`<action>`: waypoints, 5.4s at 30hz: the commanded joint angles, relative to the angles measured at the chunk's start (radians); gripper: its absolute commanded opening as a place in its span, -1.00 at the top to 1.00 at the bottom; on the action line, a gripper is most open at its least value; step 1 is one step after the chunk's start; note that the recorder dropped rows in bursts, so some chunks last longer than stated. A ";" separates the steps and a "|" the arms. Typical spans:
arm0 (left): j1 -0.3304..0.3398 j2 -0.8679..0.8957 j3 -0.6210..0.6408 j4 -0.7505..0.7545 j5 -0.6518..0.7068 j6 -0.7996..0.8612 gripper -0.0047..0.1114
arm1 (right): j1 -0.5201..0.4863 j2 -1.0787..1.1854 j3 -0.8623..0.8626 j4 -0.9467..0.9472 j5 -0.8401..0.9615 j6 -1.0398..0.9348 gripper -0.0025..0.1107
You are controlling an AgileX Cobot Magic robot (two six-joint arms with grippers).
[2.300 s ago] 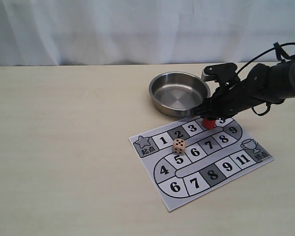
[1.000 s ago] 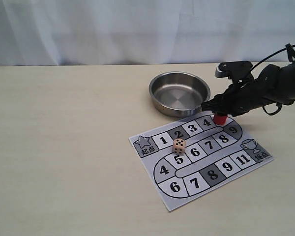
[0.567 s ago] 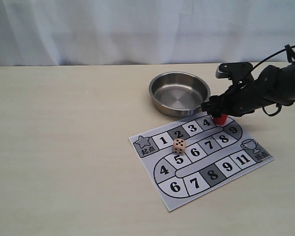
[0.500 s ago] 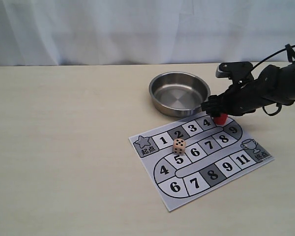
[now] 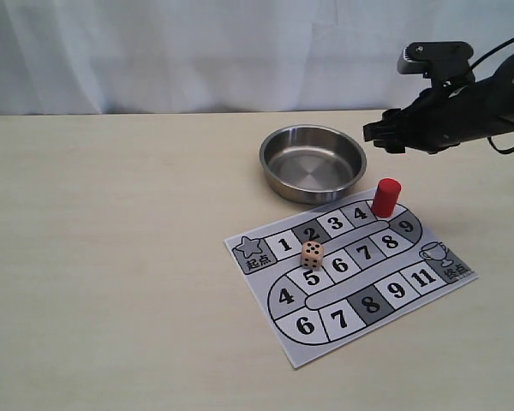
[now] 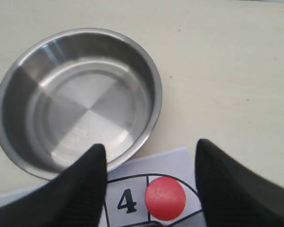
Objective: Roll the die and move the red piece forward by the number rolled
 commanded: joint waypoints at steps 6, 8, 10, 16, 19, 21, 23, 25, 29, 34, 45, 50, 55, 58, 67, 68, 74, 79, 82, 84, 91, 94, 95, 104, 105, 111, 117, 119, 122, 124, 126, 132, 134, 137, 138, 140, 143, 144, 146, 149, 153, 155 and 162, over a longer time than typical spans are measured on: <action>0.000 -0.001 -0.005 -0.001 -0.010 -0.002 0.92 | -0.006 -0.081 0.001 -0.015 0.149 0.006 0.88; 0.000 -0.001 -0.005 -0.001 -0.010 -0.002 0.92 | -0.007 -0.081 0.001 -0.032 0.166 0.006 0.88; 0.000 -0.001 -0.005 -0.001 -0.010 -0.002 0.92 | -0.007 -0.081 0.001 -0.087 0.180 0.043 0.88; 0.000 -0.001 -0.005 -0.001 -0.010 -0.002 0.92 | -0.007 -0.081 0.001 -0.454 0.203 0.471 0.88; 0.000 -0.001 -0.005 -0.001 -0.010 -0.002 0.92 | -0.007 -0.081 0.001 -0.540 0.232 0.558 0.88; 0.000 -0.001 -0.005 -0.001 -0.010 -0.002 0.92 | -0.007 -0.081 0.001 -0.539 0.246 0.563 0.88; 0.000 -0.001 -0.005 -0.001 -0.010 -0.002 0.92 | -0.007 -0.081 0.001 -0.539 0.250 0.552 0.88; 0.000 -0.001 -0.005 -0.001 -0.010 -0.002 0.92 | -0.014 -0.081 0.001 -0.539 0.250 0.537 0.89; 0.000 -0.001 -0.005 -0.001 -0.010 -0.002 0.92 | -0.065 -0.081 -0.001 -0.504 0.264 0.537 0.89; 0.000 -0.001 -0.005 -0.001 -0.010 -0.002 0.92 | -0.136 -0.081 -0.001 -0.502 0.298 0.476 0.89; 0.000 -0.001 -0.005 -0.001 -0.010 -0.002 0.92 | -0.183 -0.077 -0.001 -0.347 0.330 0.299 0.89; 0.000 -0.001 -0.005 -0.001 -0.010 -0.002 0.92 | -0.183 -0.077 -0.001 -0.290 0.326 0.196 0.89; 0.000 -0.001 -0.005 -0.001 -0.010 -0.002 0.92 | -0.183 -0.077 -0.001 -0.329 0.324 0.196 0.89; 0.000 -0.001 -0.005 -0.001 -0.010 -0.002 0.92 | -0.183 -0.077 -0.001 -0.329 0.328 0.239 0.89; 0.000 -0.001 -0.005 -0.001 -0.010 -0.002 0.92 | -0.183 -0.077 -0.001 -0.329 0.328 0.238 0.89; 0.000 -0.001 -0.005 -0.001 -0.010 -0.002 0.92 | -0.183 -0.077 -0.001 -0.329 0.328 0.238 0.89; 0.000 -0.001 -0.005 -0.001 -0.010 -0.002 0.92 | -0.183 -0.125 -0.001 -0.329 0.336 0.238 0.89; 0.000 -0.001 -0.005 -0.001 -0.010 -0.002 0.92 | -0.183 -0.236 -0.001 -0.336 0.381 0.238 0.89; 0.000 -0.001 -0.005 -0.001 -0.010 -0.002 0.92 | -0.183 -0.318 -0.001 -0.336 0.401 0.238 0.89; 0.000 -0.001 -0.005 -0.001 -0.010 -0.002 0.92 | -0.183 -0.380 -0.001 -0.336 0.414 0.238 0.89; 0.000 -0.001 -0.005 -0.001 -0.010 -0.002 0.92 | -0.183 -0.580 -0.001 -0.325 0.451 0.238 0.89; 0.000 -0.001 -0.005 -0.001 -0.010 -0.002 0.92 | -0.183 -0.654 -0.001 -0.325 0.481 0.238 0.89; 0.000 -0.001 -0.005 -0.001 -0.010 -0.002 0.92 | -0.183 -0.680 -0.001 -0.325 0.496 0.238 0.89; 0.000 -0.001 -0.005 -0.001 -0.010 -0.002 0.92 | -0.183 -0.905 -0.001 -0.329 0.585 0.238 0.89; 0.000 -0.001 -0.005 -0.001 -0.010 -0.002 0.92 | -0.183 -0.930 -0.001 -0.329 0.592 0.238 0.89; 0.000 -0.001 -0.005 -0.001 -0.010 -0.002 0.92 | -0.183 -1.071 -0.001 -0.329 0.635 0.238 0.89; 0.000 -0.001 -0.005 -0.001 -0.010 -0.002 0.92 | -0.183 -1.225 -0.001 -0.329 0.697 0.238 0.89; 0.000 -0.001 -0.005 -0.001 -0.010 -0.002 0.92 | -0.183 -1.297 -0.001 -0.329 0.733 0.238 0.89; 0.000 -0.001 -0.005 -0.001 -0.010 -0.002 0.92 | -0.183 -1.391 -0.001 -0.329 0.751 0.238 0.89; 0.000 -0.001 -0.005 -0.001 -0.010 -0.002 0.92 | -0.183 -1.491 -0.001 -0.325 0.771 0.238 0.89; 0.000 -0.001 -0.005 -0.001 -0.010 -0.002 0.92 | -0.183 -1.569 -0.001 -0.323 0.801 0.238 0.89; 0.000 -0.001 -0.005 -0.001 -0.010 -0.002 0.92 | -0.183 -1.805 0.021 -0.323 0.851 0.238 0.89; 0.000 -0.001 -0.005 -0.001 -0.010 -0.002 0.92 | -0.183 -1.823 0.031 -0.328 0.844 0.238 0.89; 0.000 -0.001 -0.005 -0.001 -0.010 -0.002 0.92 | -0.180 -1.823 0.039 -0.330 0.874 0.238 0.89; 0.000 -0.001 -0.005 -0.001 -0.010 -0.002 0.92 | -0.180 -1.823 0.045 -0.330 0.874 0.238 0.89; 0.000 -0.001 -0.005 -0.001 -0.010 -0.002 0.92 | -0.180 -1.823 0.064 -0.330 0.843 0.238 0.89; 0.000 -0.001 -0.005 -0.001 -0.010 -0.002 0.92 | -0.180 -1.823 0.096 -0.336 0.809 0.238 0.89; 0.000 -0.001 -0.005 -0.001 -0.010 -0.002 0.92 | -0.180 -1.823 0.111 -0.336 0.794 0.238 0.89; 0.000 -0.001 -0.005 -0.001 -0.010 -0.002 0.92 | -0.180 -1.823 0.148 -0.336 0.766 0.238 0.89; 0.000 -0.001 -0.005 -0.001 -0.010 -0.002 0.92 | -0.180 -1.823 0.215 -0.338 0.706 0.238 0.89; 0.000 -0.001 -0.005 -0.001 -0.010 -0.002 0.92 | -0.180 -1.823 0.328 -0.338 0.595 0.238 0.89; 0.000 -0.001 -0.005 -0.001 -0.010 -0.002 0.92 | -0.180 -1.823 0.388 -0.338 0.539 0.238 0.89; 0.000 -0.001 -0.005 -0.001 -0.010 -0.002 0.92 | -0.180 -1.823 0.654 -0.338 0.238 0.238 0.89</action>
